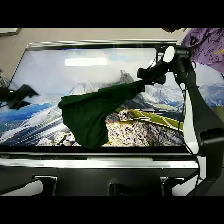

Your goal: Fold the clothes and pants, and hang the long-sleeved shirts on hangers.

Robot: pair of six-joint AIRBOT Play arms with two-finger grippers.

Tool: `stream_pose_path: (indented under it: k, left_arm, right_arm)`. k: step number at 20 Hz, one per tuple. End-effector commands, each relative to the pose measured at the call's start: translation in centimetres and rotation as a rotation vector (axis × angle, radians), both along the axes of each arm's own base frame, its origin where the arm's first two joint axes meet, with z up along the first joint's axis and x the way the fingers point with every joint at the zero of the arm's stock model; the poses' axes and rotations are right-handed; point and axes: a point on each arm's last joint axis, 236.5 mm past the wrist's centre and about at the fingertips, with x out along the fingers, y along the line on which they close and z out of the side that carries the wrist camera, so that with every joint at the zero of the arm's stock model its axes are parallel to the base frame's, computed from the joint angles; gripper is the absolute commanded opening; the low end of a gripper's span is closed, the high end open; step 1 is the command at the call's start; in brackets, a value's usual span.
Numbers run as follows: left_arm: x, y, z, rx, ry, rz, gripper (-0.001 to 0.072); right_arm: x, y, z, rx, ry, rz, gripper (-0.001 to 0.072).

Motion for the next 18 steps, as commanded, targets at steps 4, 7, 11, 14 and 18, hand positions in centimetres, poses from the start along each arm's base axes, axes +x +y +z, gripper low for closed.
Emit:
stream_pose_path:
  k: [4, 7, 11, 14, 18]
  left_arm:
    - [-12.9, -9.5, -3.5, -0.322, 0.053, 0.052, 0.072]
    - [-17.2, -16.9, -7.2, -0.516, 0.096, 0.074, 0.072]
    - [-20.3, -21.9, -10.8, -0.557, 0.167, 0.047, 0.072]
    - [-19.9, -23.8, -11.7, -0.526, 0.151, 0.032, 0.072]
    - [-19.3, -25.0, -13.8, -0.486, 0.176, 0.037, 0.072]
  right_arm:
    - [-1.3, -1.4, 2.0, -0.064, -0.014, 0.024, 0.0028]
    - [-2.1, -1.5, 1.8, -0.07, 0.017, 0.029, 0.0028]
    - [-2.7, -1.6, 1.8, -0.074, 0.037, 0.033, 0.0028]
    - [-3.1, -1.7, 1.9, -0.077, 0.052, 0.036, 0.0028]
    - [-3.7, -1.8, 1.7, -0.082, 0.078, 0.04, 0.0028]
